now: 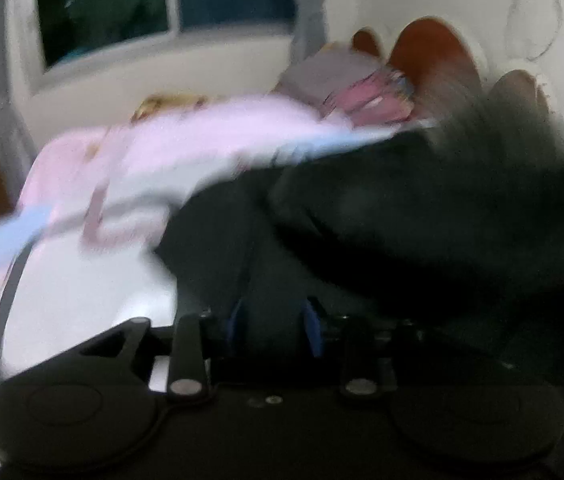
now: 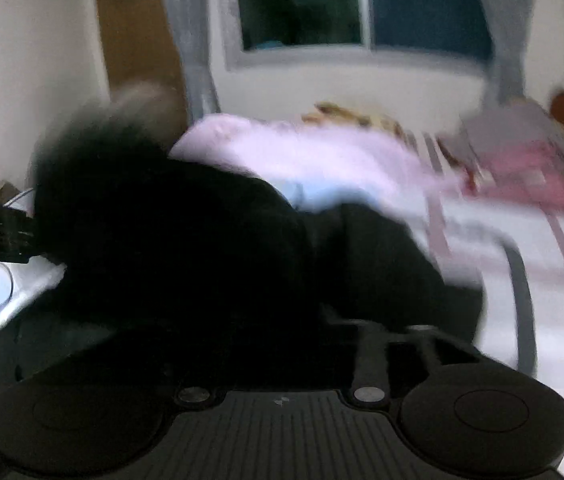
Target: Fold large clothes
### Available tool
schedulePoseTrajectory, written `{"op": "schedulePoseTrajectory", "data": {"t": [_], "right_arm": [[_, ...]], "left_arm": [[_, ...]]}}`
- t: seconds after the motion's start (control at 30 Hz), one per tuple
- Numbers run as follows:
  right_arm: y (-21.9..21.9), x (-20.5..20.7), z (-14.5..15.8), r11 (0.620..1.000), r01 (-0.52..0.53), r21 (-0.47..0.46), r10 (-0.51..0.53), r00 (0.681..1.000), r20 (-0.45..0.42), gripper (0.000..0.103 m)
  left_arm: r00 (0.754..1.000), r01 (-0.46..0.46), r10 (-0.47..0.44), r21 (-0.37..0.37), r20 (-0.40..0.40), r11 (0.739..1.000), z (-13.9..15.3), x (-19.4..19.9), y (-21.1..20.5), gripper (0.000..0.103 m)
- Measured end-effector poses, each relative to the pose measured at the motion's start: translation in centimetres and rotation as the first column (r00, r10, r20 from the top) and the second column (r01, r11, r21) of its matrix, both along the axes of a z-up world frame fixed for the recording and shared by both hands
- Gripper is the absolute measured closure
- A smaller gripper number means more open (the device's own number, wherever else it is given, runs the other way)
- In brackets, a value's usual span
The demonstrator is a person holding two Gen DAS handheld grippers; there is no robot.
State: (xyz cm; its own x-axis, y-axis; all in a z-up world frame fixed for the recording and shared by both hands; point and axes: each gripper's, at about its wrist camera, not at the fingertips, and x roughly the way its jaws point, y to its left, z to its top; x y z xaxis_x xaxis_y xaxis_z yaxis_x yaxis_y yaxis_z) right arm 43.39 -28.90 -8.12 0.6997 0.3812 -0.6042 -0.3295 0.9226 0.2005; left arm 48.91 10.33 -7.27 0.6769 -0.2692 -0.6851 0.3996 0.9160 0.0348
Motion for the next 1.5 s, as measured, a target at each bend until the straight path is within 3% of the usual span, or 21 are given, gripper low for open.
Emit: {"op": "schedulePoseTrajectory", "data": {"t": [0.1,0.17,0.33,0.4,0.47,0.5,0.57,0.67,0.77,0.9,0.97,1.07,1.13,1.23,1.33,1.4,1.5], "right_arm": [[-1.3,-0.9,0.9,0.991,0.101,0.088,-0.100,0.995,-0.019,0.057],[0.1,-0.3,2.6,0.988,0.096,0.122,-0.098,0.995,0.015,0.057],[7.5,3.2,3.7,0.997,0.008,0.081,-0.013,0.998,0.061,0.057],[10.4,4.8,1.8,1.000,-0.005,-0.004,0.005,0.999,0.032,0.057],[12.0,6.3,-1.8,0.997,-0.032,-0.069,0.025,0.994,-0.110,0.057],[12.6,6.2,-3.6,0.994,-0.046,-0.103,0.033,0.991,-0.128,0.057],[12.7,5.4,-5.4,0.991,-0.055,-0.124,0.043,0.995,-0.092,0.057],[12.2,4.5,-6.9,0.997,-0.026,-0.078,0.023,0.999,-0.038,0.058],[11.9,4.9,-8.0,0.998,-0.004,-0.062,0.005,1.000,0.010,0.058],[10.8,5.1,-5.0,0.996,0.012,-0.091,-0.016,0.999,-0.044,0.057],[9.7,3.2,-1.8,0.997,0.061,-0.054,-0.061,0.998,0.002,0.057],[9.4,1.2,1.4,0.998,0.044,0.036,-0.046,0.998,0.039,0.057],[10.3,1.1,0.9,0.998,0.011,0.054,-0.010,1.000,-0.017,0.057],[12.8,0.8,-3.0,0.995,-0.042,-0.091,0.032,0.994,-0.107,0.057],[14.1,0.4,-4.9,0.988,-0.041,-0.150,0.027,0.995,-0.092,0.057],[14.1,0.9,-3.2,0.986,-0.057,-0.155,0.038,0.992,-0.118,0.057],[10.9,1.4,1.5,0.999,0.026,-0.044,-0.025,0.999,0.033,0.057]], "left_arm": [[0.998,-0.066,0.064,-0.100,-0.018,0.993,0.7,-0.9,1.9,0.076],[0.999,-0.054,0.053,-0.183,-0.010,0.982,1.9,-0.1,1.1,0.076],[1.000,0.022,-0.024,-0.218,-0.006,0.976,2.1,1.9,-5.9,0.074],[0.998,0.003,-0.015,-0.190,-0.063,0.982,0.2,3.3,-7.9,0.076],[0.995,-0.012,0.001,-0.110,-0.098,0.994,-2.0,3.7,-9.8,0.076],[0.993,-0.021,0.008,-0.110,-0.117,0.994,-3.2,3.4,-10.0,0.076],[0.992,-0.034,0.016,-0.141,-0.125,0.989,-4.8,3.3,-9.7,0.074],[0.994,-0.065,0.045,-0.192,-0.103,0.979,-6.8,3.1,-9.2,0.074],[0.996,-0.075,0.068,-0.123,-0.057,0.990,-7.4,3.0,-10.9,0.074],[0.992,-0.105,0.098,-0.094,-0.080,0.990,-5.2,2.8,-11.3,0.076],[0.994,-0.109,0.108,-0.121,-0.022,0.987,-2.5,1.2,-11.3,0.075],[0.994,-0.091,0.101,-0.178,0.046,0.980,0.8,-1.5,-11.1,0.070],[0.997,-0.064,0.069,-0.162,0.029,0.985,0.6,-1.8,-12.4,0.068],[0.997,-0.047,0.042,-0.069,-0.072,0.996,-2.6,-1.5,-13.7,0.069],[0.995,-0.057,0.053,-0.044,-0.079,0.997,-4.9,-1.3,-14.1,0.069],[0.994,-0.047,0.042,-0.046,-0.104,0.998,-3.7,-0.6,-14.0,0.074],[0.998,-0.061,0.062,-0.114,0.006,0.992,0.6,0.1,-11.9,0.071]]}}
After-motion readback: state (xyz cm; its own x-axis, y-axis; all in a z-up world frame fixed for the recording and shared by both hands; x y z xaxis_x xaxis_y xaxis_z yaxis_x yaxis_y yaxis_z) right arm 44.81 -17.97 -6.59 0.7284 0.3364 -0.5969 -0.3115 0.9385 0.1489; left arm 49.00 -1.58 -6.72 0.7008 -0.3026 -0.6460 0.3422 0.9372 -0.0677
